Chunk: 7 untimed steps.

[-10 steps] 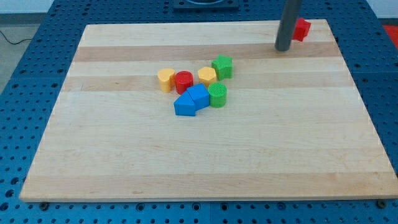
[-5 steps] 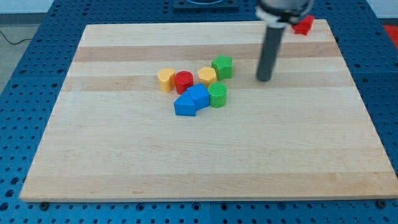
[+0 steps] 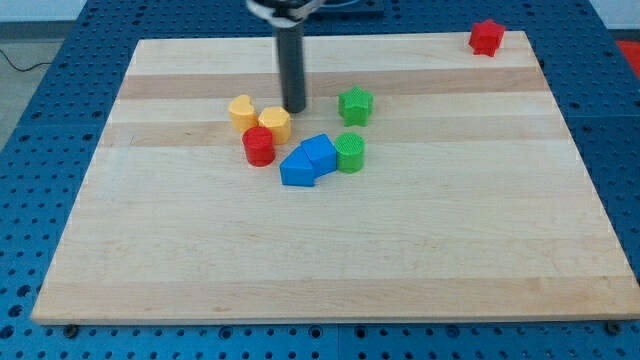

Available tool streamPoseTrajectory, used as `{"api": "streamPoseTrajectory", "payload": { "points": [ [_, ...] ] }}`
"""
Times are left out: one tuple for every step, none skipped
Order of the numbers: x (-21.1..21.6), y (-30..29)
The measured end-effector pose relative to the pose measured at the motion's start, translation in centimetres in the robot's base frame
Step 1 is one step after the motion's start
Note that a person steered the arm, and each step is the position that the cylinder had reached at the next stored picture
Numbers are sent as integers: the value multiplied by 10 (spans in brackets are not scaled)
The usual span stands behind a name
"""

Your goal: Keep green star on left side of red star

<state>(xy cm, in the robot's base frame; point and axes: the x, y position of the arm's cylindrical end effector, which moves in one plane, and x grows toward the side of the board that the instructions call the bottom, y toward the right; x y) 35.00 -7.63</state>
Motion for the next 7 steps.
{"api": "streamPoseTrajectory", "payload": {
  "points": [
    [27,0],
    [14,63],
    [-27,135],
    [-28,146],
    [1,79],
    [31,83],
    [32,139]
  ]
}}
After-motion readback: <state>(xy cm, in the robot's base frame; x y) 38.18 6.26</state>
